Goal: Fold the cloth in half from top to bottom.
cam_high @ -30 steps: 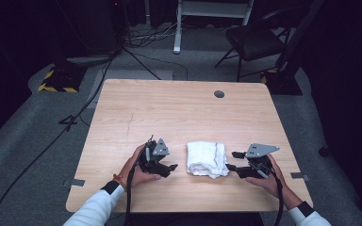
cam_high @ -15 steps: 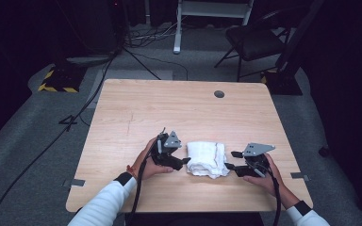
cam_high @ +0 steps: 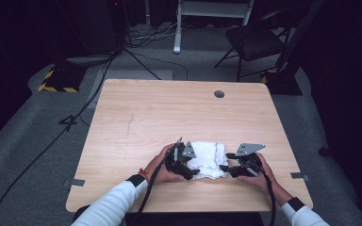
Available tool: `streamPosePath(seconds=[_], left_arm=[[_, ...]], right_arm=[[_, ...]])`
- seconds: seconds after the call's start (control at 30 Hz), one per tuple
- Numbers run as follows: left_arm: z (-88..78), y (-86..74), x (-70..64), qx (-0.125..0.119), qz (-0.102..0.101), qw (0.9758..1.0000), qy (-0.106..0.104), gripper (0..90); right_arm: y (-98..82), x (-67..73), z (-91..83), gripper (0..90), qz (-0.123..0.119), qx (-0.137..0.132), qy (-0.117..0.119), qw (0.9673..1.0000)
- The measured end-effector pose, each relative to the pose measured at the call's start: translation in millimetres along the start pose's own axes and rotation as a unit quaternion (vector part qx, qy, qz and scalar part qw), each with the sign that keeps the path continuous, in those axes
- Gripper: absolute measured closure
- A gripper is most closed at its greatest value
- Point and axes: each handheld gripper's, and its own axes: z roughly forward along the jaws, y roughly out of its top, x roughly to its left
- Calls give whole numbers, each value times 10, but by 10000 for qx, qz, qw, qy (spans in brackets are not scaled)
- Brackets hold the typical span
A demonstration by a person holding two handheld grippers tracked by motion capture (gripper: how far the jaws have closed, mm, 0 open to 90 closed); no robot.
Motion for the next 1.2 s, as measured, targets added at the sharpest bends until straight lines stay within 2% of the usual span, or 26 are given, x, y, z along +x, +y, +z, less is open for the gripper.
streamPosePath(seconds=[0.13, 0.23, 0.3, 0.47, 0.5, 0.6, 0.7, 0.83, 1.0, 1.2], left_arm=[[30, -16, 30, -24, 37, 10000, -39, 187], [36, -23, 76, -51, 105, 9999, -92, 185], [32, -42, 131, -42, -2, 9999, -121, 185], [0, -94, 308, -19, -207, 9998, -48, 182], [-14, -111, 367, -8, -261, 9997, -4, 180], [-38, -139, 461, -20, -277, 9996, 99, 178], [-63, -158, 529, 13, -382, 9989, 256, 167], [-113, -168, 533, 22, -381, 9985, 405, 170], [-219, -159, 500, -44, -352, 9975, 609, 182], [-331, -168, 448, 6, -244, 9973, 686, 185]], right_arm=[[-19, -33, 28, 387, 161, -25, 72, 9998], [9, -61, 65, 375, 180, 0, 130, 9998], [53, -97, 129, 369, 276, -4, 232, 9993], [187, -166, 259, 362, 218, 36, 288, 9993], [209, -176, 281, 362, 209, 41, 281, 9994], [302, -209, 372, 359, 219, 63, 248, 9994], [385, -232, 445, 358, 165, 73, 164, 9997], [466, -217, 492, 359, 33, 112, 30, 9999], [489, -172, 449, 374, -49, 136, -60, 9999], [525, -112, 360, 370, -262, 118, -103, 9995]])
